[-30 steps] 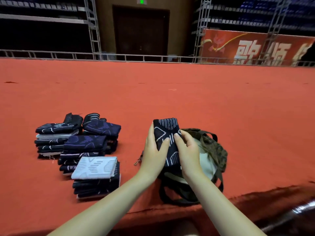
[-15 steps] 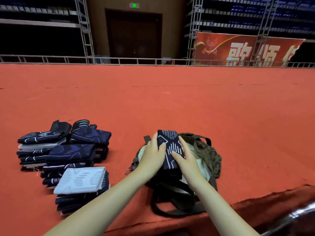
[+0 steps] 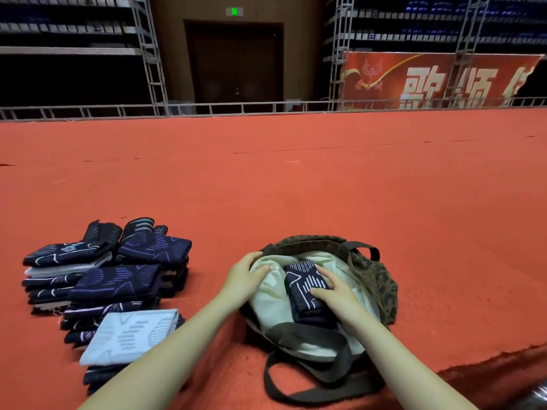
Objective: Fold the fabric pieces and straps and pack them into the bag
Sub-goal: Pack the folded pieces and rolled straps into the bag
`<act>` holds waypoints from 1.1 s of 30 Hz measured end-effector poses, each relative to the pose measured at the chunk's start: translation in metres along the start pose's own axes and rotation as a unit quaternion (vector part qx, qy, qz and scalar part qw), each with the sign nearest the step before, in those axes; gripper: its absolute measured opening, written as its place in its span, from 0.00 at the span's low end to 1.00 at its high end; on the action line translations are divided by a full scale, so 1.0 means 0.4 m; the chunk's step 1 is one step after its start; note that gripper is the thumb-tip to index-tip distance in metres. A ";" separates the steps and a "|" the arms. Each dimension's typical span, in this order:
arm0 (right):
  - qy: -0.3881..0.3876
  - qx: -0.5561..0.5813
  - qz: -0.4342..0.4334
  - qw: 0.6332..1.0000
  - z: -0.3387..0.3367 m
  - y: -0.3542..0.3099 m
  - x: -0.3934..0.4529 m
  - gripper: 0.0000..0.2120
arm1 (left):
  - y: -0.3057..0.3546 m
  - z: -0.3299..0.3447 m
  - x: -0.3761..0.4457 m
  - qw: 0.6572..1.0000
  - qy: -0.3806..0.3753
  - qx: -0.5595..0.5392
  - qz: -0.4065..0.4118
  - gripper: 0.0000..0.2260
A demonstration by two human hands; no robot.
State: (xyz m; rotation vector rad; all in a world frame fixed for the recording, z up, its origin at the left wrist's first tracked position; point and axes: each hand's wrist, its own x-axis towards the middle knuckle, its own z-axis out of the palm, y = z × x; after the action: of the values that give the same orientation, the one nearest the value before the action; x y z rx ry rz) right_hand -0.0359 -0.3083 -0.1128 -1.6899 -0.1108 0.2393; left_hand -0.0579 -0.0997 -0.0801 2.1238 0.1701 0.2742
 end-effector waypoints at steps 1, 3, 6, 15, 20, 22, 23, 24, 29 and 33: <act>0.002 0.051 0.019 0.999 0.004 -0.005 0.009 0.24 | 0.011 -0.003 0.000 1.000 0.016 -0.011 0.020 0.18; 0.021 0.144 0.025 0.989 0.029 -0.020 0.029 0.22 | 0.035 -0.014 0.000 0.998 0.041 -0.024 0.051 0.17; 0.072 0.159 -0.024 0.984 0.091 -0.029 0.064 0.24 | 0.053 -0.031 0.007 0.994 0.070 -0.017 0.086 0.15; 0.076 -0.085 -0.031 0.993 0.181 0.026 0.093 0.27 | 0.023 -0.072 0.013 0.992 0.117 -0.002 0.051 0.14; 0.119 -0.046 -0.018 0.992 0.223 -0.003 0.101 0.26 | 0.010 -0.091 0.018 0.993 0.099 0.037 0.047 0.16; 0.091 -0.099 -0.032 0.990 0.236 0.003 0.094 0.27 | 0.003 -0.094 0.017 0.992 0.101 0.055 0.053 0.15; 0.066 -0.118 -0.038 0.990 0.237 0.006 0.092 0.27 | -0.002 -0.096 0.018 0.991 0.105 0.065 0.058 0.15; 0.040 -0.136 -0.041 0.989 0.233 0.009 0.092 0.28 | -0.009 -0.100 0.021 0.990 0.110 0.071 0.061 0.15; -0.031 -0.268 -0.058 0.961 0.185 0.009 0.089 0.31 | -0.028 -0.107 0.027 0.987 0.119 0.103 0.045 0.15; -0.036 -0.285 -0.112 0.951 0.136 0.007 0.060 0.28 | 0.001 -0.073 0.013 0.941 0.171 0.262 0.126 0.16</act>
State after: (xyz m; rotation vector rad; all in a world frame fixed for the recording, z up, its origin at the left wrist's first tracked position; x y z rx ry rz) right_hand -0.0249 -0.2508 -0.1240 -2.2218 -0.4600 0.0985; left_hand -0.0606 -0.0750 -0.0640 2.6140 0.1874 0.8301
